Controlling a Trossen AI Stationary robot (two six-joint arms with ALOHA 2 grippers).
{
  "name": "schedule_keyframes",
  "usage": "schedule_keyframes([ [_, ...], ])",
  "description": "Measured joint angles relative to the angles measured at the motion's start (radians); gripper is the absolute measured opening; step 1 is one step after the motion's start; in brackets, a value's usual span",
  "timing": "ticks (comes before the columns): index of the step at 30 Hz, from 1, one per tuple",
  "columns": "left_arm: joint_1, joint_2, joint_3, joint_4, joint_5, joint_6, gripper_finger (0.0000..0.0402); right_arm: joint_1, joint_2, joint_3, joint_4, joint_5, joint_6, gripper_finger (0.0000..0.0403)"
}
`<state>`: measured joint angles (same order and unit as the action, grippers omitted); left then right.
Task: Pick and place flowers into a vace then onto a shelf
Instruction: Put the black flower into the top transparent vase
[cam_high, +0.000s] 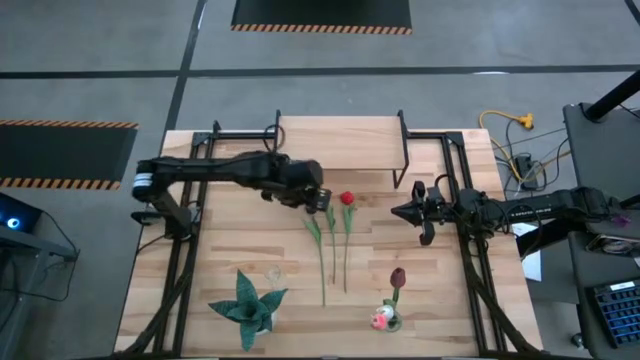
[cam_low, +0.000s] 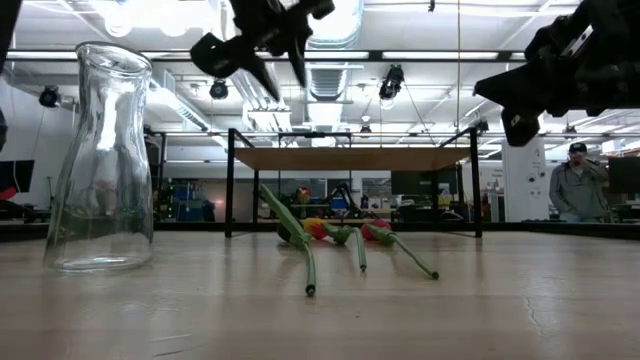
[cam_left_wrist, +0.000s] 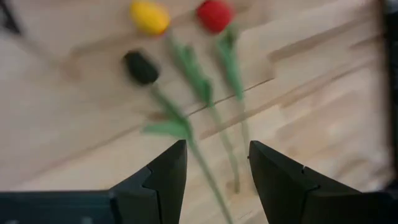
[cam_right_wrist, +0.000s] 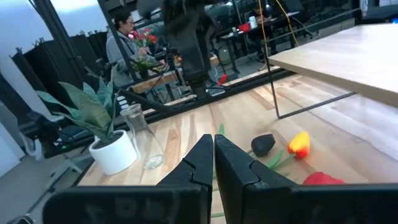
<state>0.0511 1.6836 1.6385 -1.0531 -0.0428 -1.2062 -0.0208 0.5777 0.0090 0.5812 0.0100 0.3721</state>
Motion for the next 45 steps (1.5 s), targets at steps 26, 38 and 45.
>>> schedule_keyframes([
  [26,-0.091,0.135,-0.432,0.671,0.07,-0.291,0.0157,0.001,0.0,0.0,-0.001,0.021,0.013,0.0008],
  [38,-0.097,0.131,-0.471,0.78,0.078,-0.348,0.0157,0.001,0.0,0.0,-0.001,0.021,0.01,0.0008],
  [45,-0.107,0.129,-0.393,0.594,0.073,-0.332,0.0157,0.001,0.0,0.0,-0.001,0.073,0.01,0.0008],
])
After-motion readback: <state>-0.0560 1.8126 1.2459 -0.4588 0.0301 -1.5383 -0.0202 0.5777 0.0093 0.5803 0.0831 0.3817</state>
